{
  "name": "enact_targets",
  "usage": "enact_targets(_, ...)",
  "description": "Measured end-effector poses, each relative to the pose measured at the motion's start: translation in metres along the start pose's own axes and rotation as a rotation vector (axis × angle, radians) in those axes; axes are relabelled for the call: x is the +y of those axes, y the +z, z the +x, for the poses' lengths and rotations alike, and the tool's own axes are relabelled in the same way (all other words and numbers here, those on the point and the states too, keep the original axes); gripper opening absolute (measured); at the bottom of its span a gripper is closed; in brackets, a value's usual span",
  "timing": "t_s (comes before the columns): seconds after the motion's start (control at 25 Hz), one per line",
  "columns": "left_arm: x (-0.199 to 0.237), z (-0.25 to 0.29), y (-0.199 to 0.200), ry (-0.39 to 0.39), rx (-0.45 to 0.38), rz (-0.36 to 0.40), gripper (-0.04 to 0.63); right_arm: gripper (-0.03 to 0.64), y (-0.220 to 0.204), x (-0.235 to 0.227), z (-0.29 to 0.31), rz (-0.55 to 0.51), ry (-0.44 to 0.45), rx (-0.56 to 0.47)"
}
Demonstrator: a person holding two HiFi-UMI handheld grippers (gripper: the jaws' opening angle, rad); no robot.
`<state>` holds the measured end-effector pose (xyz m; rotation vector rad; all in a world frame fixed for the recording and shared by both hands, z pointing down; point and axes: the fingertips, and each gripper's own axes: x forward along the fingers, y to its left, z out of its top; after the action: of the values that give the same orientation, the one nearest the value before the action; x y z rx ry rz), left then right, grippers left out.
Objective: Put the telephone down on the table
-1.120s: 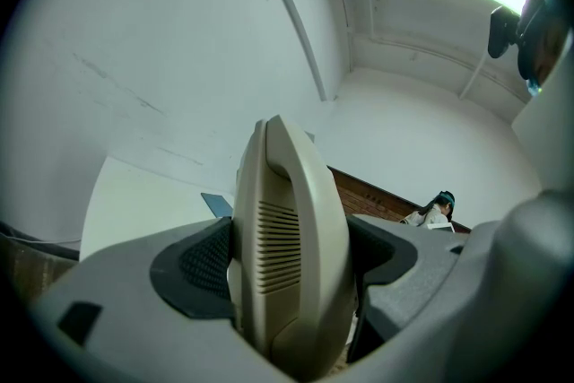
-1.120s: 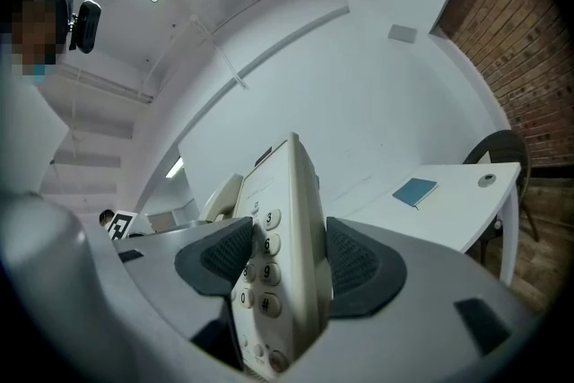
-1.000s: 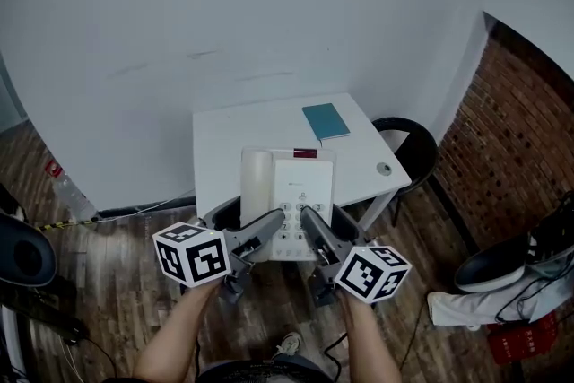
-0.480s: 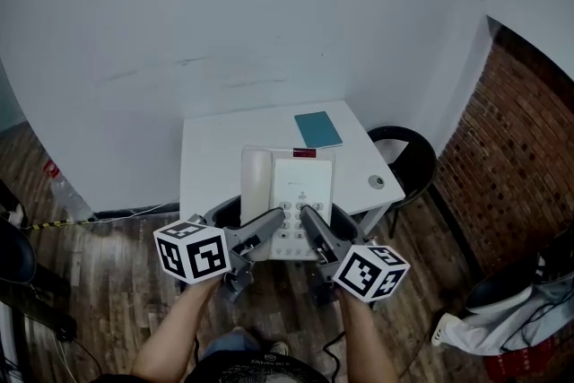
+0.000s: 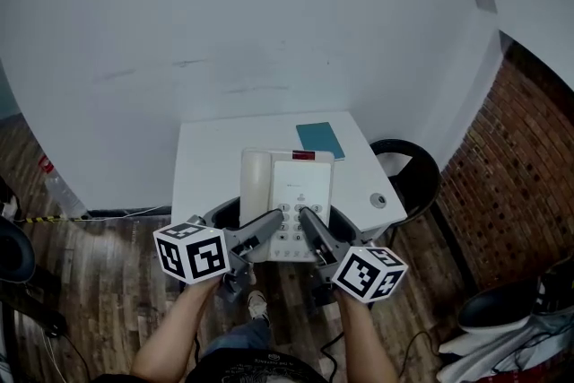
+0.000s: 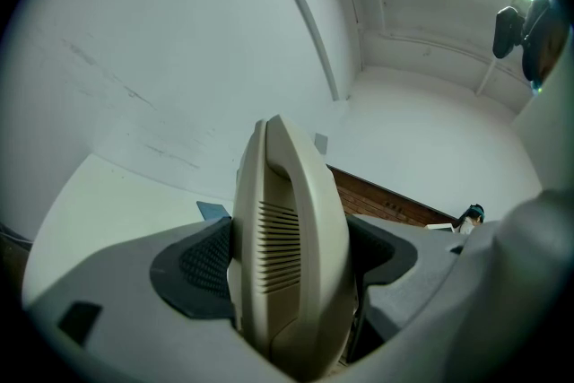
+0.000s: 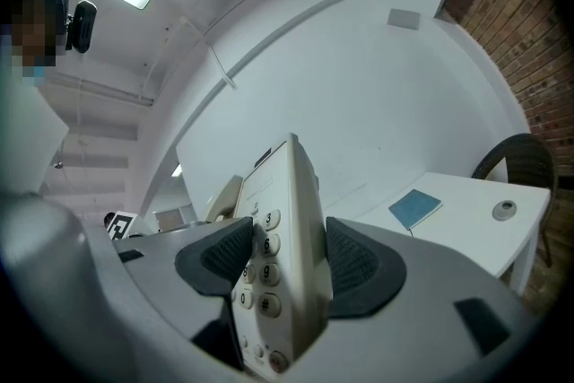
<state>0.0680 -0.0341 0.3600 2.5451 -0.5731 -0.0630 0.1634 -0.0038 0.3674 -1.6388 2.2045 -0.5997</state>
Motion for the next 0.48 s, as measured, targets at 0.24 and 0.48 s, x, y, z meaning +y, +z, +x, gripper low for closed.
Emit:
enact_targets(0.24,0.039,0.032,0.016,0.008,-0.011,-0.019,0.39,0.257,0.008,-0.026,0.047,-0.01,0.007,0.023)
enact_targets(0.48,0.097,0.07,0.038,0.03,-0.002,-0.057,0.39,0.257,0.012,-0.056,0.114,-0.002,-0.002,0.064)
